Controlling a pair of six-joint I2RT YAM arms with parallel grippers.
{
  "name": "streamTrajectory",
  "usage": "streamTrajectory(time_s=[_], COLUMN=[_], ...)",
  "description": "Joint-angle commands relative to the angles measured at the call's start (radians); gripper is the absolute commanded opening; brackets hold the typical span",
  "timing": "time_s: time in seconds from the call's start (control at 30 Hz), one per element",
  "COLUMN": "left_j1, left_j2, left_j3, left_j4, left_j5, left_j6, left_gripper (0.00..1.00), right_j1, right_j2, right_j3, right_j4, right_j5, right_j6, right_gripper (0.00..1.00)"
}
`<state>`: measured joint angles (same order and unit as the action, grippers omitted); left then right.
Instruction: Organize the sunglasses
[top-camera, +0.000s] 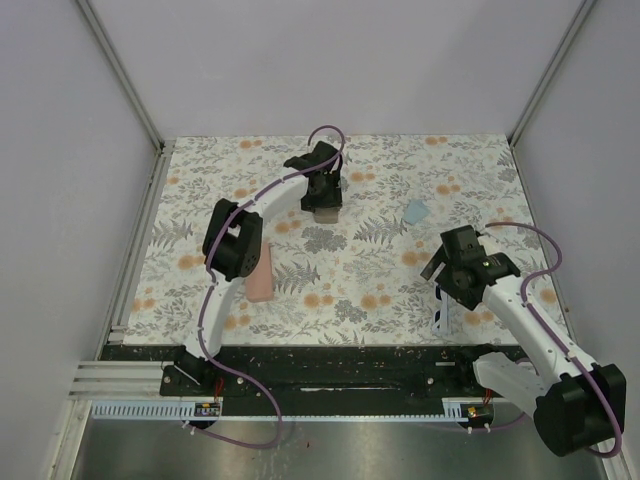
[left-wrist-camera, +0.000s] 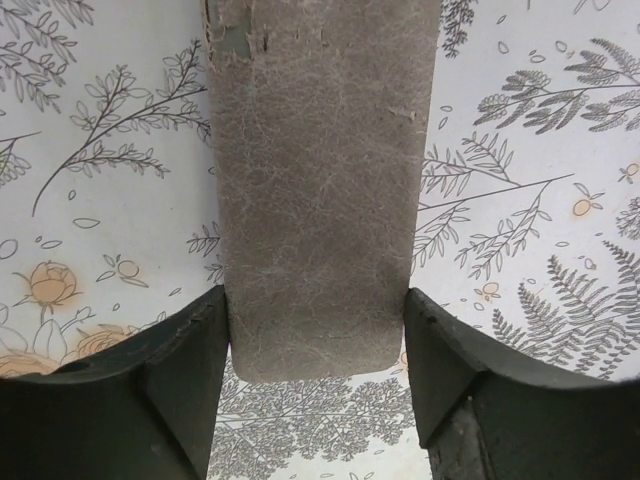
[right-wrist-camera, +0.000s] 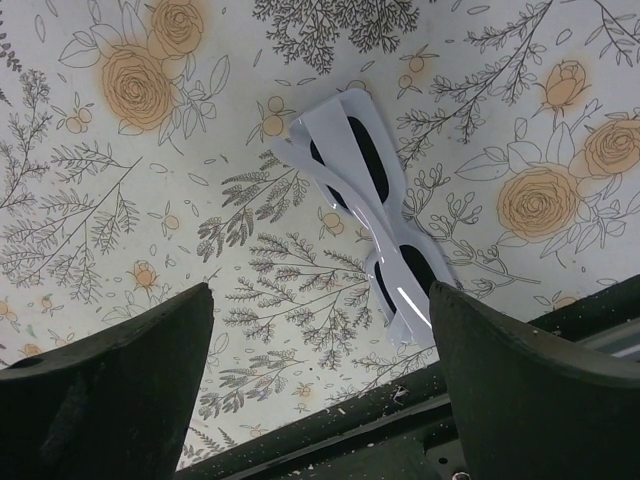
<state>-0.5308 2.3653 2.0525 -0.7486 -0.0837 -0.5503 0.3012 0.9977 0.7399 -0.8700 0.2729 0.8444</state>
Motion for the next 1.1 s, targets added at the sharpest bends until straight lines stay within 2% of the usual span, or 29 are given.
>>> streamTrajectory(time_s=[0.0,0.1,0.27,0.43,0.57,0.6,0.83,0.97,1.07], left_j1=[0.012,0.018,0.018,0.020,0.018,0.017,0.011,0.005,-0.001], left_j2=[-0.020,-0.067,-0.184,-0.328,-0.426,-0.449,-0.577,-0.618,-0.644], left_j3=[-0.005,-0.054,-0.164,-0.305,-0.391,-0.414,-0.532,-0.571,-0.621], left_j4=[0.051,0.072,0.103,0.143,0.157,0.160,0.169,0.172,0.204], left_j5=[0.048,0.061,0.079,0.105,0.134,0.140,0.160,0.168,0.203], left_j6=[0.015,0.019,0.029,0.033,0.032,0.030,0.032,0.029,0.021], left_gripper=[0.54,0.48,0.47,0.47,0.47,0.47,0.47,0.47,0.47], right_j1=[0.003,0.003,0.003,0.003,0.003,0.003,0.003,0.003,0.003], right_j2=[-0.010,0.013,0.051,0.087,0.159,0.171,0.283,0.331,0.373], right_j3=[-0.022,-0.046,-0.094,-0.119,-0.108,-0.103,-0.068,-0.024,0.033], right_j4=[-0.027,-0.012,0.041,0.135,0.189,0.203,0.270,0.311,0.333], right_j5=[0.022,0.011,0.003,-0.035,-0.044,-0.044,-0.053,-0.083,-0.075], right_j6=[0.077,0.076,0.065,0.055,0.019,0.009,-0.033,-0.044,-0.051], right_gripper=[0.95,0.94,0.89,0.68,0.65,0.62,0.59,0.42,0.41])
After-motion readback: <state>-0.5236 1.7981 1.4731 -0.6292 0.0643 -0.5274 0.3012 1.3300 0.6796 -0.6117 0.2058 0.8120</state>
